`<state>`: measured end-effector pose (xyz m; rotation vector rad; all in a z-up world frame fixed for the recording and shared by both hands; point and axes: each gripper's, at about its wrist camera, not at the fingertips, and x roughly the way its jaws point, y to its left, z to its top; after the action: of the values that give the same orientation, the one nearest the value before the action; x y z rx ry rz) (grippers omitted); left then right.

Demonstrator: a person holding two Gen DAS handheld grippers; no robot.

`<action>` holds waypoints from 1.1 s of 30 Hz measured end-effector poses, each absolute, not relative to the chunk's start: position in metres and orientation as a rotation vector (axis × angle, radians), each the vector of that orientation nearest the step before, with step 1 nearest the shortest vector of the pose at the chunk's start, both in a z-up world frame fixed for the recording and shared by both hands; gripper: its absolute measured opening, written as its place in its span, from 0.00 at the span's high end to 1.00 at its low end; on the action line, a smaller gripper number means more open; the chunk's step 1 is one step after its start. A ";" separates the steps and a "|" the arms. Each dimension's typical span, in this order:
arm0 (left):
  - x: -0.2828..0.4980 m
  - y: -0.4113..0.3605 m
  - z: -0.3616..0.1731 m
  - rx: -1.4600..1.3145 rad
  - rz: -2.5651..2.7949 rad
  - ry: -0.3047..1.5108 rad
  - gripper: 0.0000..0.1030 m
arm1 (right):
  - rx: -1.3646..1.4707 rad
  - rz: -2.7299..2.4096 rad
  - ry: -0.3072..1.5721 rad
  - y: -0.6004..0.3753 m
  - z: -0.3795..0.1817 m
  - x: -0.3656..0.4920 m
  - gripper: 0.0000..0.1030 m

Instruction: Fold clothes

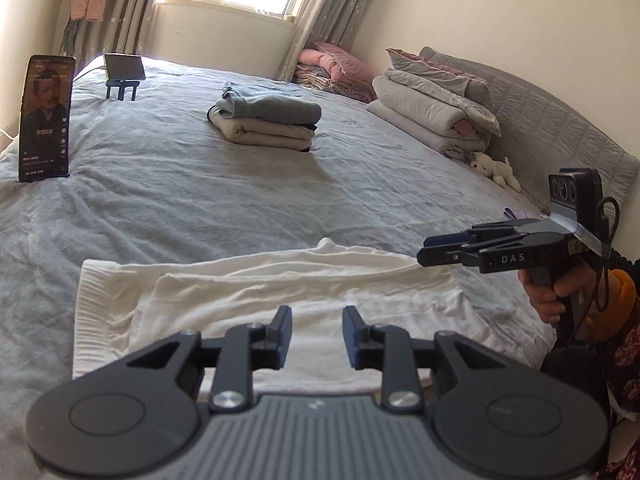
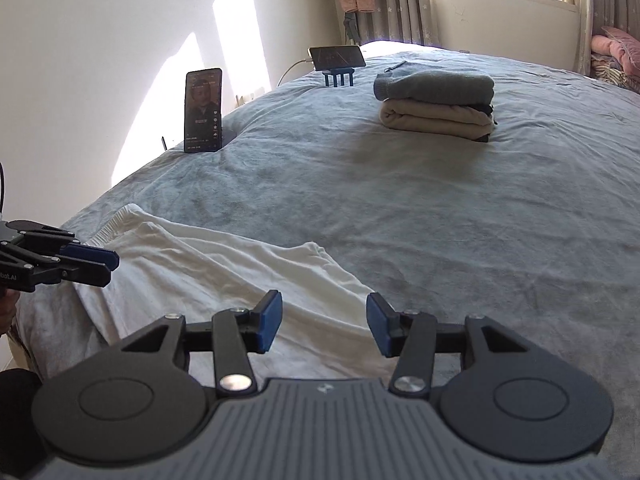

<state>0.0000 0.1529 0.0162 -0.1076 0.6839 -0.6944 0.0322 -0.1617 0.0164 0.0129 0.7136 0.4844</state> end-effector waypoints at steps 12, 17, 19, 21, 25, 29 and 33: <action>0.009 0.051 -0.005 -0.018 -0.953 0.746 0.73 | 0.222 0.410 0.819 -0.216 -0.014 0.040 0.51; 0.010 0.024 -0.026 0.011 -1.015 0.785 0.73 | 0.243 0.438 0.797 -0.211 -0.017 0.046 0.81; 0.008 0.021 -0.032 0.032 -1.018 0.789 0.72 | 0.281 0.434 0.778 -0.218 -0.017 0.048 0.91; 0.007 0.022 -0.033 0.036 -1.023 0.783 0.72 | 0.307 0.396 0.797 -0.224 -0.023 0.054 0.91; 0.005 0.024 -0.031 0.035 -1.024 0.781 0.72 | 0.277 0.389 0.782 -0.221 -0.025 0.052 0.90; 0.006 0.038 -0.019 0.066 -0.978 0.745 0.64 | 0.167 0.377 0.669 -0.212 -0.008 0.039 0.79; 0.009 0.065 -0.010 0.108 -0.907 0.713 0.62 | 0.090 0.500 0.613 -0.196 0.004 0.030 0.79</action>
<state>0.0091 0.0649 -0.0101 0.1080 0.7134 -0.9071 0.0299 -0.1960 0.0040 0.0895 0.6133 0.5005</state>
